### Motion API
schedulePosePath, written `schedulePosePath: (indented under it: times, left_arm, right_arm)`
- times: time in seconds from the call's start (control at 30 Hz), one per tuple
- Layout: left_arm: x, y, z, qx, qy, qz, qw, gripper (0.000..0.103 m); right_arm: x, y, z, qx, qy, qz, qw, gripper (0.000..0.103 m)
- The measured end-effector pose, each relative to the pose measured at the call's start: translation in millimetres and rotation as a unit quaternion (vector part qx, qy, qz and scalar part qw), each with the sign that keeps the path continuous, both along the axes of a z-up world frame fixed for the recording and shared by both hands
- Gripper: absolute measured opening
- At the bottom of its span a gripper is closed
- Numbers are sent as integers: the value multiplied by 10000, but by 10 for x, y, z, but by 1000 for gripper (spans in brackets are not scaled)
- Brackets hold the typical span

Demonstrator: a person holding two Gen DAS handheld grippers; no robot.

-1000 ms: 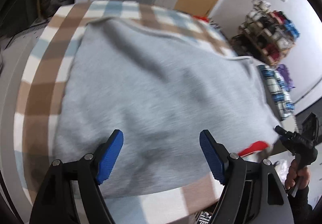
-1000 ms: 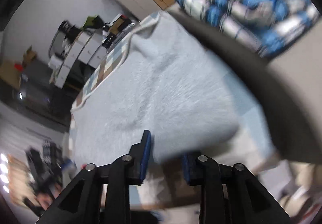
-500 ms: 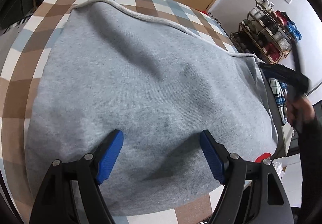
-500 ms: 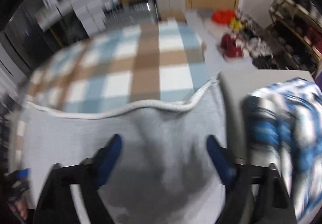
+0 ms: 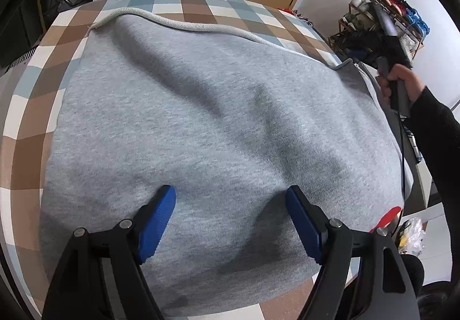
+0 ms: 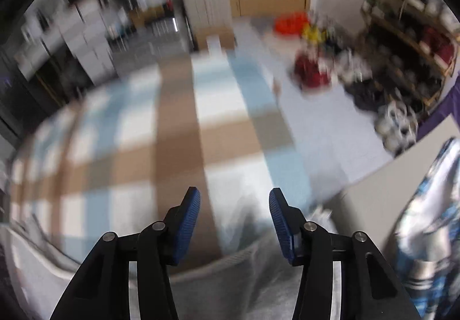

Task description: Fold large clothes

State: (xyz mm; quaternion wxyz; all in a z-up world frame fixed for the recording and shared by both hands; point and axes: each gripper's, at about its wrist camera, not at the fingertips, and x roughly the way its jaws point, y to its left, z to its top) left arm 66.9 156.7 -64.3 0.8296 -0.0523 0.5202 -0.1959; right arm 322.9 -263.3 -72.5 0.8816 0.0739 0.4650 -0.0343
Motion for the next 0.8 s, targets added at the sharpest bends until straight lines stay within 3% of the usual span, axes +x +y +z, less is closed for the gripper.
schedulePosePath:
  times: [0.07, 0.17, 0.3, 0.47, 0.57, 0.67, 0.77, 0.8]
  left_arm:
    - [13, 9, 5, -55, 46, 21, 10000, 76]
    - [13, 21, 12, -100, 102, 93, 9999, 76]
    - [-18, 12, 18, -63, 108, 154, 9998, 76]
    - [-21, 13, 11, -61, 74, 161, 9998, 76]
    - [-25, 23, 12, -67, 78, 161, 9998, 76]
    - [-24, -8, 16, 8, 53, 133, 9999, 76]
    - [-6, -41, 17, 68, 36, 122, 9999, 76]
    - [-2, -46, 16, 85, 28, 116, 9999, 76]
  right_arm:
    - [-143, 105, 222, 284, -183, 362, 9988, 67]
    - [-370, 385, 354, 413, -81, 1083, 9932, 78]
    - [-605, 919, 131, -231, 707, 1826, 9804, 82]
    - [-517, 1232, -404, -193, 1666, 1765, 9699, 81]
    - [-360, 1331, -517, -371, 1648, 1436, 9751, 81]
    - [-223, 1414, -573, -700, 1664, 1201, 9762, 72]
    - [-109, 1461, -582, -658, 1658, 1032, 9785, 70]
    - [-73, 1478, -558, -687, 1621, 1033, 9789, 60]
